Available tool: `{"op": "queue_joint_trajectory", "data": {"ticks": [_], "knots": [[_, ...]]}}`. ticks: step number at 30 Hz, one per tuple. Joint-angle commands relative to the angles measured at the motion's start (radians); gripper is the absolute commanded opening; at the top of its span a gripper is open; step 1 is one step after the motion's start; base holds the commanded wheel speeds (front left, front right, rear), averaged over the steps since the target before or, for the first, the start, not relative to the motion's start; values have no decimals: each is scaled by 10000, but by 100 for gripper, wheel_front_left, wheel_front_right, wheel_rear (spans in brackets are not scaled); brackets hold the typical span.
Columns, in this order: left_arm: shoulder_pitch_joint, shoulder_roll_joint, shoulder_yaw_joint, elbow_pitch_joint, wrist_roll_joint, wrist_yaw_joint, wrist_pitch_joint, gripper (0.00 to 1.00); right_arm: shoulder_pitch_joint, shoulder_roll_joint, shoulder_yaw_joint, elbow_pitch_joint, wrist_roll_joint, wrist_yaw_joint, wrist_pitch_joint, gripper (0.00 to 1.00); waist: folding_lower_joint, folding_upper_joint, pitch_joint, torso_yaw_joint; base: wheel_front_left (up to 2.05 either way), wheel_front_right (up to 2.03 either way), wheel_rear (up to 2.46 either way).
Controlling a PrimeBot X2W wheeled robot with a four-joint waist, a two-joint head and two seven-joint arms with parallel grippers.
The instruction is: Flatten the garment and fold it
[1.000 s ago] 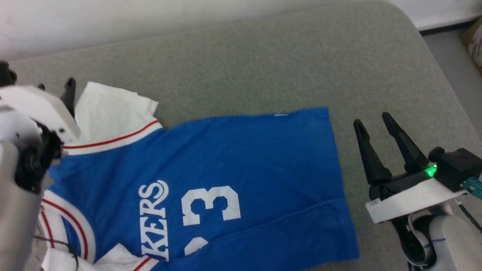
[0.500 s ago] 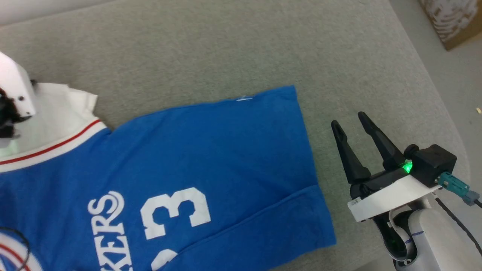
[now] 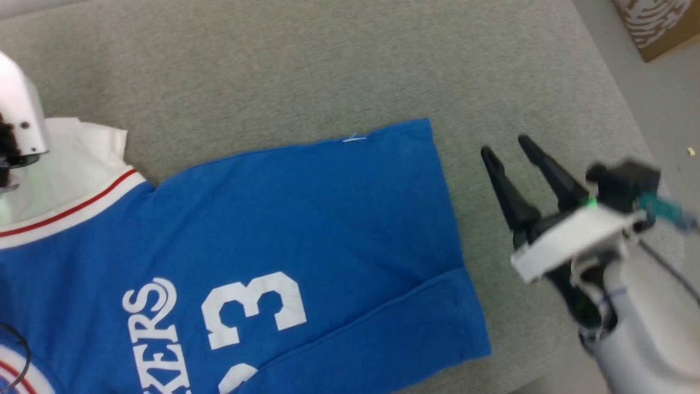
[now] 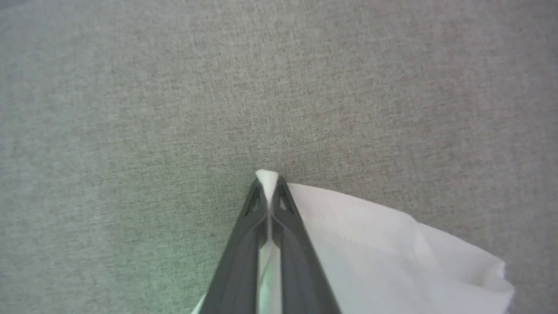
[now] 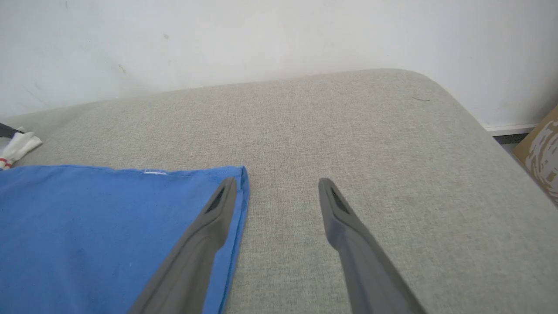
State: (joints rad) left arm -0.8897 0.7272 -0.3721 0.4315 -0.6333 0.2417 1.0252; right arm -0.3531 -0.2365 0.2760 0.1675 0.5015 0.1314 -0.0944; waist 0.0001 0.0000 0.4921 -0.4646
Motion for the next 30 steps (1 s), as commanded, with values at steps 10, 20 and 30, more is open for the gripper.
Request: {"op": "queue_joint_trajectory", "data": {"ticks": [10, 20, 30], "knots": [[-91, -1159, -567, -250, 294, -447, -1638, 0, -2679, -1215, 1709, 1712, 1722, -7, 3217, 100, -1, 0, 77, 1298, 0, 0, 0], [-695, -1700, -629, -481, 202, -955, -2618, 0, -3930, -1281, 2983, 3672, 3130, -7, 5884, 100, -1, 0, 250, 1933, 0, 0, 0], [-383, -1751, -495, -444, -27, -1111, -3266, 0, -4172, -1659, 3716, 3851, 3604, -7, 5522, 0, -1, 0, -209, 2178, 0, 0, 0]]}}
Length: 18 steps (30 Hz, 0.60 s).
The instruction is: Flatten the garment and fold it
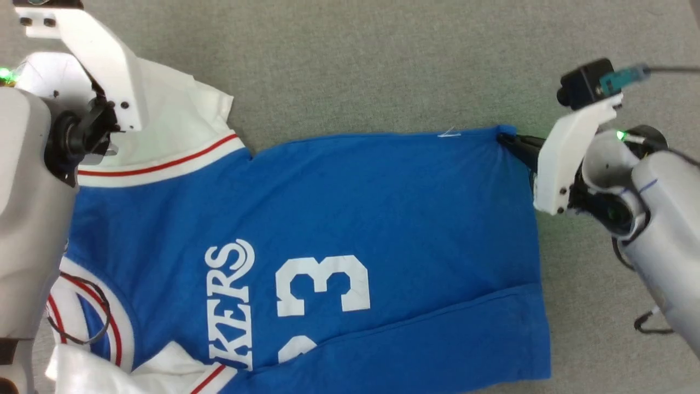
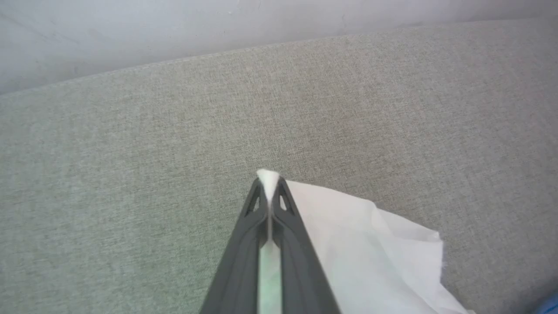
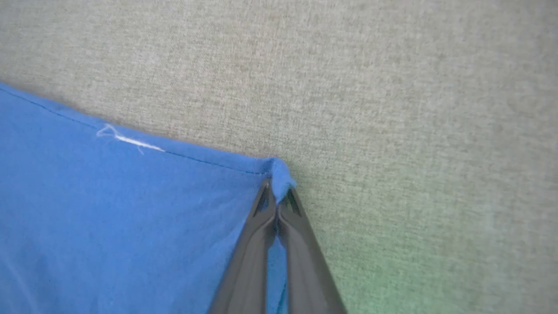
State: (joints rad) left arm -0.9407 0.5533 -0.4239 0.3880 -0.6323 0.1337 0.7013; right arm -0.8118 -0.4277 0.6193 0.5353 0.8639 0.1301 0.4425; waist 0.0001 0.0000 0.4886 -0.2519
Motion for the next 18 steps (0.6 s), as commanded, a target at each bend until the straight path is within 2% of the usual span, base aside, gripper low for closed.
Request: {"op": "queue_joint_trajectory", "data": {"ticks": [1, 11, 14, 18], "knots": [[212, -13, 58, -14, -72, -43, -143, 0, 385, 193, 259, 164, -101, 6, -240, 0, -1, 0, -331, 79, 0, 0, 0], [2401, -104, 1107, -931, -974, 177, -2072, 0, 1259, -96, -584, 31, -792, 6, -3563, 0, -1, 0, -2246, 543, 0, 0, 0], [3660, -89, 1413, -1537, -1194, 440, -2591, 0, 2026, -118, -865, -13, -901, 6, -4099, 0, -1, 0, -2895, 730, 0, 0, 0], [5822, -200, 2066, -2591, -1641, 1069, -3326, 0, 3110, -74, -1274, -213, -969, 6, -4509, 0, -1, 0, -3485, 870, 0, 0, 0]]}}
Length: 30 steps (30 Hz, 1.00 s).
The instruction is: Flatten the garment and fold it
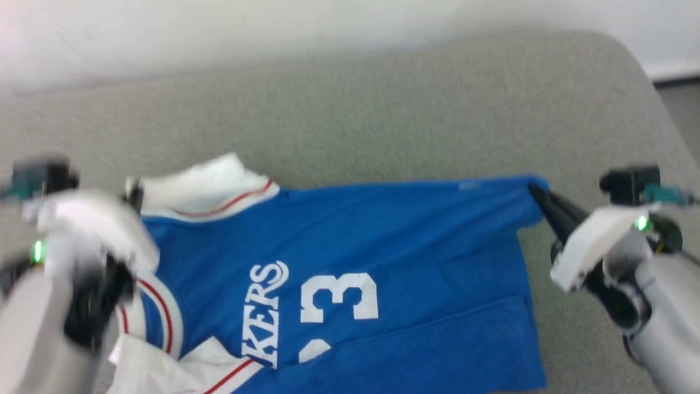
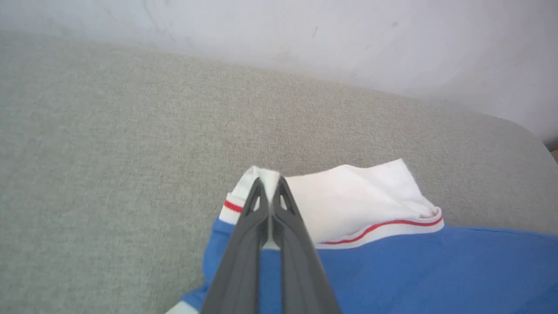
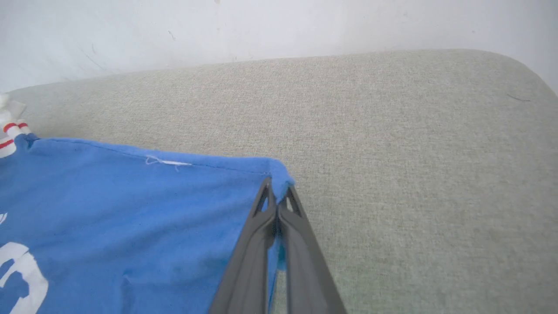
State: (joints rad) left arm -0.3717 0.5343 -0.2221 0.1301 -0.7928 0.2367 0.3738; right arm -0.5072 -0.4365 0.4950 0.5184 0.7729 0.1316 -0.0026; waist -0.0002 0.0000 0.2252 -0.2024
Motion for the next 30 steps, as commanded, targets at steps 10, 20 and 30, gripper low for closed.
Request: {"op": "queue_joint_trajectory", "data": {"ticks": [10, 20, 30], "knots": [[4730, -135, 946, -2528, -497, 1214, -851, 0, 2413, 309, -582, -194, -41, -9, 103, 0, 2, 0, -1509, 492, 0, 0, 0], [6526, -345, 932, -3043, -460, 1733, -1055, 0, 3721, 740, -1483, 202, -229, -9, -117, 0, 2, 0, -1784, 580, 0, 0, 0], [6708, -735, 141, -2734, -502, 1553, -774, 100, 4532, 1051, -1780, -278, -1036, -9, 165, 100, 2, 0, -1864, 584, 0, 0, 0]]}}
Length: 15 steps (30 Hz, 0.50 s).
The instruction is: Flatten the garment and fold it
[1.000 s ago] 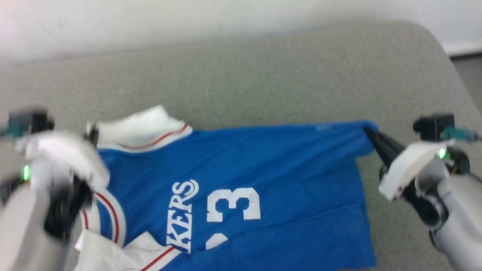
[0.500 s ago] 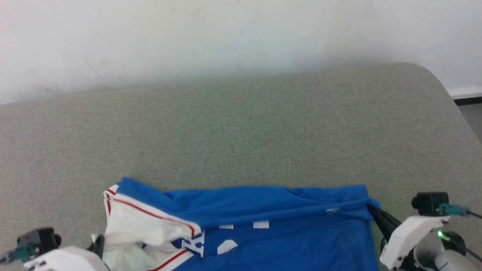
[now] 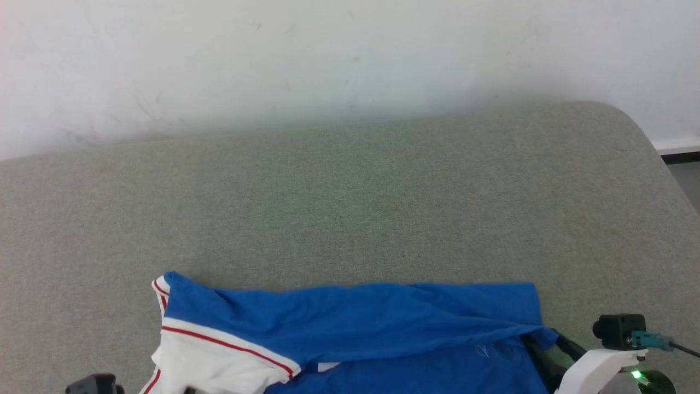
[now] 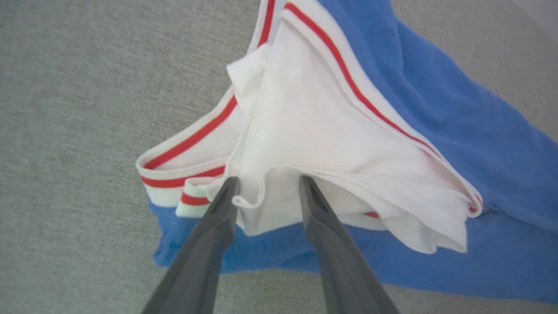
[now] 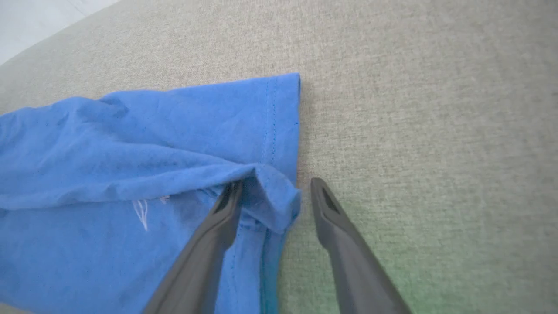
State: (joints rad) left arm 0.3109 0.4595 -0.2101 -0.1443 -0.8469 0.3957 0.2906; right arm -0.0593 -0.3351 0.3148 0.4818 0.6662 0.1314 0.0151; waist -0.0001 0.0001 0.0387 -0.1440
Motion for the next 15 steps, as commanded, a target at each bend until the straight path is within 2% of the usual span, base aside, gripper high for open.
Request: {"op": "queue_joint_trajectory", "data": {"ticks": [1, 5, 7, 11, 15], "knots": [[-243, -37, 10, 11, 158, -39, -129, 100, 125, 55, -54, -122, -72, -7, -55, 100, 1, -1, 3, -2, 0, 0, 0], [-734, -148, -51, 78, 963, 82, -1131, 100, 330, 102, -566, -1326, -420, -7, -173, 100, 1, -1, -14, -81, 0, 0, 0], [-1056, -307, -112, -24, 1226, 2, -1649, 100, 304, 157, -826, -1915, -575, -7, -24, 100, 1, -1, -33, -123, 0, 0, 0], [-1617, -473, -287, 53, 1745, -304, -2628, 100, 156, 201, -1331, -2646, -803, -7, 735, 100, 1, -1, -131, -106, 0, 0, 0], [-2068, -806, -442, 339, 2052, -796, -3853, 100, 9, -11, -1770, -2492, -817, -7, 2080, 100, 1, -1, -205, 78, 0, 0, 0]]}}
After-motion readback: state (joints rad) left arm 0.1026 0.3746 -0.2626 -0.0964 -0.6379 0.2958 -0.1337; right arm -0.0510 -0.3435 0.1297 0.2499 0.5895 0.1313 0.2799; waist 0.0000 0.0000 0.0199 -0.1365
